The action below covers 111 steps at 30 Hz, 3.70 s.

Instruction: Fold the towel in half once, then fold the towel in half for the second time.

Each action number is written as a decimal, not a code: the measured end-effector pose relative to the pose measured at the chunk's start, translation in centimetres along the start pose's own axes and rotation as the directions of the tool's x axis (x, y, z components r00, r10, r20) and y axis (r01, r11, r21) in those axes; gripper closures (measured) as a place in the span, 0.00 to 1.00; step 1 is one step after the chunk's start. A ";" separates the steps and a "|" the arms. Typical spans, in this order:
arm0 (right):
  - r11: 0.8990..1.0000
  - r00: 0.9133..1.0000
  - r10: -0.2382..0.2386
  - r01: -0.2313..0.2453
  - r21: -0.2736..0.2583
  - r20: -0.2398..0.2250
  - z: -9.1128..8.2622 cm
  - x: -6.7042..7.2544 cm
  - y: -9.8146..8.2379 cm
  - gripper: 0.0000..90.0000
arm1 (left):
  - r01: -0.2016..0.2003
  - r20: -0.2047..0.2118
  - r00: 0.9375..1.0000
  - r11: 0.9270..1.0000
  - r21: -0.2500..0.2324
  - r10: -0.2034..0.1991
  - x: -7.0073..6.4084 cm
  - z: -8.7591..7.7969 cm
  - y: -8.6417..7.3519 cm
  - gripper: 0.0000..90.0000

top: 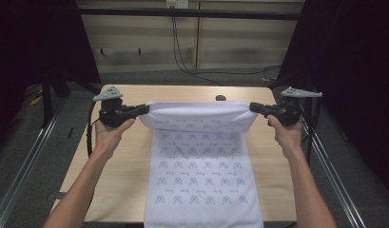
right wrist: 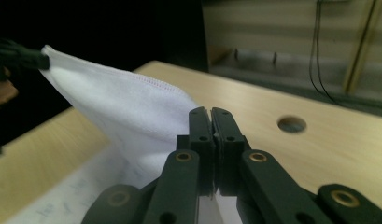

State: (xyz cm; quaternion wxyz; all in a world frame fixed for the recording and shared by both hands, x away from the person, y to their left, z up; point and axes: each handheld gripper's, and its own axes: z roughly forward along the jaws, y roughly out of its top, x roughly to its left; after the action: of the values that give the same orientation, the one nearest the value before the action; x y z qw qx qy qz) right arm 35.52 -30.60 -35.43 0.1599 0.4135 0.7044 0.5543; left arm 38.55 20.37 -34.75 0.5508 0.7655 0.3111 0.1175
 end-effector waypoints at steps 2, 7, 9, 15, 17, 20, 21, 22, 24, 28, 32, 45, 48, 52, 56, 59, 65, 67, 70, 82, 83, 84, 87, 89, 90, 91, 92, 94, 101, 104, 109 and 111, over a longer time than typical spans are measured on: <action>0.999 0.999 0.006 -0.008 -0.052 -0.039 -1.3 0.3 0.8 0.98 | -0.031 0.011 0.999 0.999 -0.031 0.031 -1.1 -1.3 1.1 0.98; 0.995 0.998 -0.052 0.049 -0.085 -0.028 -3.9 1.8 3.3 0.98 | -0.070 0.042 0.996 0.995 -0.076 0.074 -3.5 -3.6 3.2 0.98; 0.994 0.998 -0.058 0.055 -0.094 -0.027 -4.4 2.1 3.7 0.98 | -0.096 0.030 0.995 0.994 -0.058 0.098 -4.2 -4.1 3.9 0.98; 0.991 0.995 -0.096 0.092 -0.101 -0.039 -6.8 4.1 2.8 0.98 | -0.053 0.094 0.994 0.993 -0.103 0.063 -5.7 -5.5 1.9 0.98; 0.988 0.992 -0.120 0.115 -0.101 -0.049 -7.7 4.9 1.5 0.98 | -0.005 0.142 0.990 0.990 -0.143 0.025 -6.3 -6.1 1.1 0.98; 0.987 0.989 -0.141 0.138 -0.086 -0.032 -8.7 5.9 0.1 0.98 | -0.062 0.129 0.988 0.989 -0.133 0.079 -7.7 -6.4 0.1 0.98; 0.986 0.989 -0.145 0.142 -0.087 -0.035 -9.1 6.3 -0.4 0.98 | -0.055 0.139 0.988 0.991 -0.120 0.071 -7.9 -6.3 -0.7 0.98; 0.986 0.988 -0.150 0.146 -0.085 -0.041 -9.5 6.7 -1.1 0.98 | -0.072 0.125 0.989 0.992 -0.105 0.085 -7.9 -6.2 -1.3 0.98; 0.989 0.988 -0.142 0.139 -0.057 -0.054 -9.9 7.1 -2.6 0.98 | -0.098 0.113 0.988 0.995 -0.035 0.101 -8.0 -5.8 -3.6 0.98; 0.989 0.986 -0.129 0.136 0.062 -0.105 -9.6 8.4 -7.0 0.98 | -0.072 0.141 0.988 0.997 0.038 0.066 -7.8 -5.3 -8.6 0.98; 0.976 0.986 -0.109 0.131 0.176 -0.129 -9.7 9.3 -11.6 0.97 | -0.057 0.221 0.975 0.994 0.092 0.035 -8.9 -5.4 -12.7 0.97; 0.952 0.959 -0.025 0.109 0.287 -0.282 -11.9 11.1 -18.1 0.78 | -0.015 0.345 0.938 0.984 0.178 -0.048 -11.0 -7.4 -16.8 0.82; 0.945 0.973 -0.044 0.114 0.307 -0.226 -10.6 10.6 -17.7 0.78 | 0.023 0.315 0.945 0.978 0.205 -0.088 -9.7 -5.7 -16.8 0.79; 0.930 0.983 -0.071 0.127 0.345 -0.171 -7.3 9.3 -16.8 0.74 | -0.018 0.251 0.966 0.959 0.281 -0.056 -7.8 -1.9 -15.6 0.77; 0.925 0.992 -0.050 0.089 0.369 -0.112 -3.6 6.8 -15.6 0.65 | 0.008 0.159 0.985 0.947 0.322 -0.063 -4.4 2.5 -14.7 0.74; 0.915 0.995 -0.054 0.081 0.396 -0.078 -0.9 4.7 -14.9 0.67 | 0.026 0.142 0.987 0.935 0.355 -0.081 -2.7 4.9 -14.6 0.73; 0.883 0.994 -0.106 0.104 0.458 -0.023 3.2 3.0 -14.8 0.77 | 0.003 0.108 0.993 0.922 0.386 -0.048 -2.1 5.7 -15.0 0.86; 0.867 0.989 -0.150 0.141 0.478 -0.020 3.5 3.5 -15.1 0.78 | -0.017 0.105 0.994 0.919 0.394 -0.027 -2.5 5.4 -15.1 0.92; 0.843 0.980 -0.197 0.183 0.505 -0.027 3.0 4.3 -15.1 0.88 | -0.041 0.105 0.994 0.913 0.406 -0.001 -3.2 4.8 -15.3 0.97; 0.865 0.991 -0.117 0.131 0.485 -0.059 0.9 4.9 -16.4 0.91 | -0.031 0.116 0.993 0.912 0.409 -0.018 -4.2 4.0 -15.8 0.99; 0.865 0.992 -0.108 0.125 0.487 -0.064 0.7 5.0 -16.5 0.91 | -0.033 0.121 0.992 0.910 0.414 -0.019 -4.4 3.8 -15.9 0.99; 0.863 0.992 -0.105 0.125 0.489 -0.069 0.5 5.1 -16.6 0.91 | -0.031 0.123 0.992 0.912 0.410 -0.021 -4.5 3.6 -16.0 0.99; 0.855 0.992 -0.102 0.125 0.504 -0.073 -0.2 5.9 -16.8 0.91 | -0.025 0.137 0.990 0.910 0.413 -0.035 -5.2 2.5 -16.6 0.99; 0.849 0.990 -0.090 0.132 0.512 -0.106 -0.6 6.7 -17.1 0.90 | -0.020 0.142 0.989 0.904 0.427 -0.045 -5.8 1.8 -16.8 0.99; 0.844 0.989 -0.088 0.139 0.518 -0.122 -0.8 7.1 -17.2 0.90 | -0.028 0.145 0.989 0.902 0.431 -0.039 -6.0 1.6 -16.9 0.99; 0.839 0.988 -0.087 0.142 0.525 -0.129 -1.0 7.3 -17.3 0.90 | -0.023 0.154 0.987 0.899 0.437 -0.049 -6.2 1.3 -17.0 0.98; 0.838 0.987 -0.077 0.139 0.528 -0.138 -1.2 7.6 -17.4 0.90 | -0.019 0.168 0.984 0.893 0.449 -0.064 -6.3 1.1 -17.0 0.97; 0.830 0.988 -0.079 0.140 0.540 -0.134 -1.5 7.9 -17.4 0.85 | -0.030 0.199 0.977 0.890 0.456 -0.069 -6.5 0.7 -17.0 0.91; 0.905 0.993 -0.115 0.110 0.411 -0.014 -0.6 4.9 -15.0 0.72 | 0.006 0.109 0.993 0.951 0.309 -0.042 -2.7 0.9 -13.9 0.79; 0.921 0.995 -0.099 0.079 0.381 0.033 0.3 2.7 -13.8 0.69 | 0.035 0.062 0.997 0.957 0.288 -0.055 -0.5 2.0 -13.0 0.76; 0.926 0.995 -0.085 0.057 0.374 0.059 2.1 0.3 -12.5 0.64 | 0.045 0.032 0.998 0.943 0.331 -0.059 0.4 3.8 -13.3 0.67; 0.933 0.995 -0.076 0.047 0.358 0.065 2.5 -0.2 -12.2 0.64 | 0.034 0.024 0.999 0.937 0.347 -0.045 0.3 3.9 -13.6 0.64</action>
State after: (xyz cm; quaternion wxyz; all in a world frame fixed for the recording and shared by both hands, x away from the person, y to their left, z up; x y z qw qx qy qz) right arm 32.43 -29.66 -47.50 0.1272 0.4347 0.7989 0.3958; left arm 36.08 20.22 -48.70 0.4146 0.8459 0.3334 0.0378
